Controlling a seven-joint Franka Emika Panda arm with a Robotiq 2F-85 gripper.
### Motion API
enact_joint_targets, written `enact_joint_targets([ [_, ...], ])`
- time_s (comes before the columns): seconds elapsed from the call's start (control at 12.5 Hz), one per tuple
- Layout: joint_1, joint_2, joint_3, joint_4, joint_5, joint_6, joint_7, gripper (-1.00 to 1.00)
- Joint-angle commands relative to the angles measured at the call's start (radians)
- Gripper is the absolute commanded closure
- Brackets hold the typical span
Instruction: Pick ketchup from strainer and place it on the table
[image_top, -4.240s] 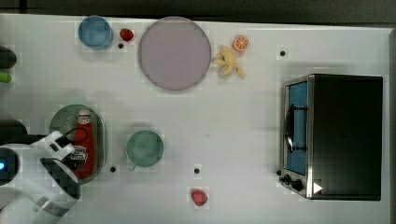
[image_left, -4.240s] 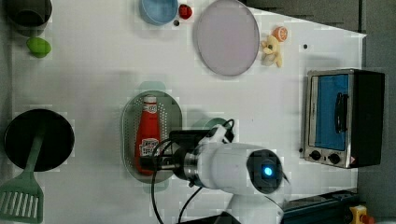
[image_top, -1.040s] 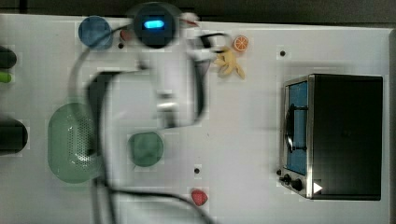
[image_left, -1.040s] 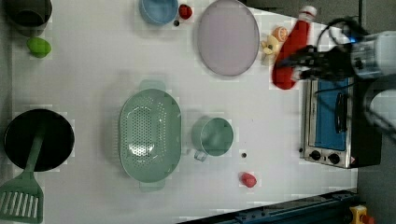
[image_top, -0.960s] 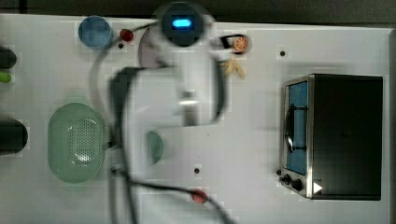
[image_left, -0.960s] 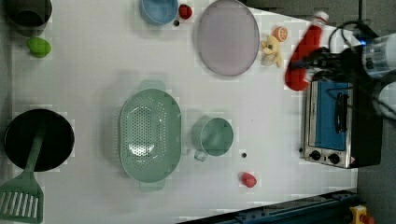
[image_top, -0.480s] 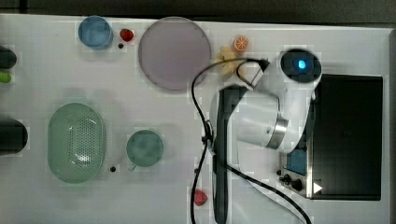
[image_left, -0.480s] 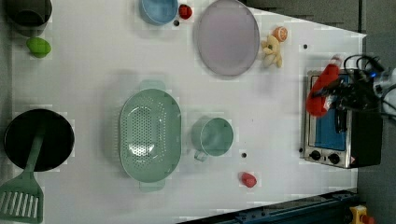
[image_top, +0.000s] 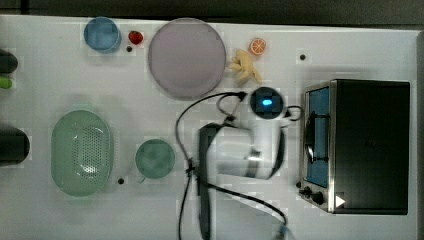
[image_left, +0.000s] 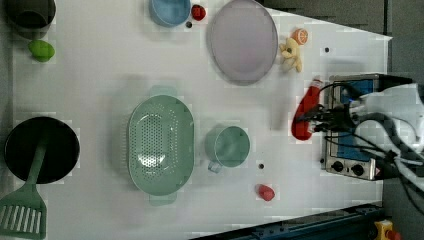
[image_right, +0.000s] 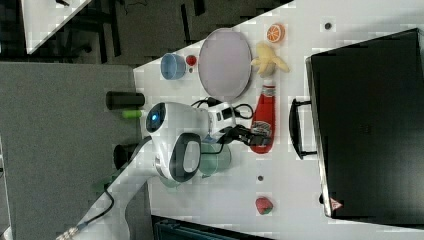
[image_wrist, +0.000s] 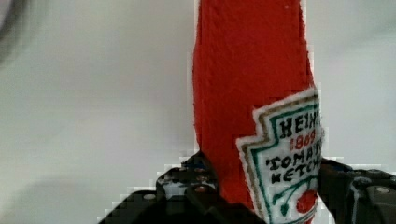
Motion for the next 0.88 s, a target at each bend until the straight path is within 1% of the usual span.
enact_joint_targets([
  [0.08, 0.038, 0.015, 0.041, -0.007, 0.006, 0.087, -0.022, -0.47],
  [0.24, 0.038, 0.015, 0.048, -0.002, 0.006, 0.090, -0.022, -0.91],
  [0.32, 0.038, -0.003, 0.048, 0.002, 0.006, 0.086, -0.022, -1.00],
  [0.48, 0.038, -0.057, 0.043, 0.034, 0.006, 0.085, -0.021, -1.00],
  [0.64, 0.037, -0.112, 0.041, 0.106, 0.006, 0.061, -0.018, -1.00],
  [0.8, 0.036, -0.147, 0.038, 0.211, 0.006, -0.043, 0.038, -1.00],
  [0.88, 0.036, -0.154, 0.037, 0.272, 0.006, -0.117, 0.103, -1.00],
])
